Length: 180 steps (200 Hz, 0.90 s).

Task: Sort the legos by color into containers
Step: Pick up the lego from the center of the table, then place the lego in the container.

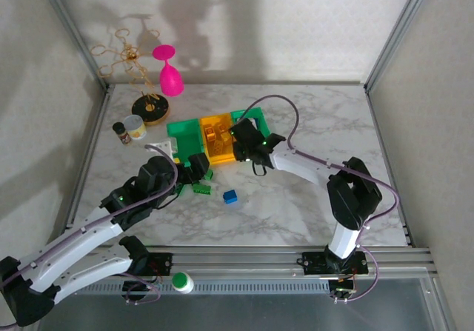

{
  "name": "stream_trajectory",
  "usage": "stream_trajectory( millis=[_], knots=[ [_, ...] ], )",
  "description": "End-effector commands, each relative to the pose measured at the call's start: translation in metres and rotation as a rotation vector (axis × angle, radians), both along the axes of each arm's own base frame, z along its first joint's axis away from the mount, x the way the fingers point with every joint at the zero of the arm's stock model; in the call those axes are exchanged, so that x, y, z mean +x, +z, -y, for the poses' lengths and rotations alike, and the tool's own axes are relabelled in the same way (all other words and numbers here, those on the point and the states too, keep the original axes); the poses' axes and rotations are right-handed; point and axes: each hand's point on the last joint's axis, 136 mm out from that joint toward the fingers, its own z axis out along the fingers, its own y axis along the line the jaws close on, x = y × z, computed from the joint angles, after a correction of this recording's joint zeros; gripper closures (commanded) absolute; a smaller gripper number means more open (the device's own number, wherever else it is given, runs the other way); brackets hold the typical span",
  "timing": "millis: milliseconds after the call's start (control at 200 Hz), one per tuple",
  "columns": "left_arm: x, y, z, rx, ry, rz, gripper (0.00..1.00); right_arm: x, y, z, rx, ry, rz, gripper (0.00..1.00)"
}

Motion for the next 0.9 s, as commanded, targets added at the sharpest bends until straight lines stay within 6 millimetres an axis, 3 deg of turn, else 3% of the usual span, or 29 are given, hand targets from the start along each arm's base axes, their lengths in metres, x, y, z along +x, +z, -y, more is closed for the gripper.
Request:
stream_trajectory(
  millis=[0, 125, 200, 220, 370, 896],
  knots=[
    [0.007, 0.020, 0.010, -0.037, -0.009, 0.050, 0.00, 0.022, 0.025, 0.008, 0.008, -0.021, 0.051, 0.64],
    [0.013, 0.020, 0.015, -0.038, -0.013, 0.052, 0.00, 0.047, 0.021, 0.018, 0.008, -0.055, 0.057, 0.65],
    [0.016, 0.019, 0.017, -0.030, -0.009, 0.052, 0.00, 0.055, 0.020, 0.012, 0.010, -0.050, 0.070, 0.65],
    [0.017, 0.020, 0.017, -0.030, -0.006, 0.054, 0.00, 0.065, 0.018, 0.021, 0.003, -0.075, 0.070, 0.65],
    [0.021, 0.021, 0.021, -0.025, -0.009, 0.055, 0.00, 0.086, 0.004, 0.025, -0.029, -0.102, 0.069, 0.66],
    [0.029, 0.017, 0.025, -0.012, 0.003, 0.054, 0.01, 0.128, -0.041, 0.030, -0.052, -0.114, 0.022, 0.66]
  ],
)
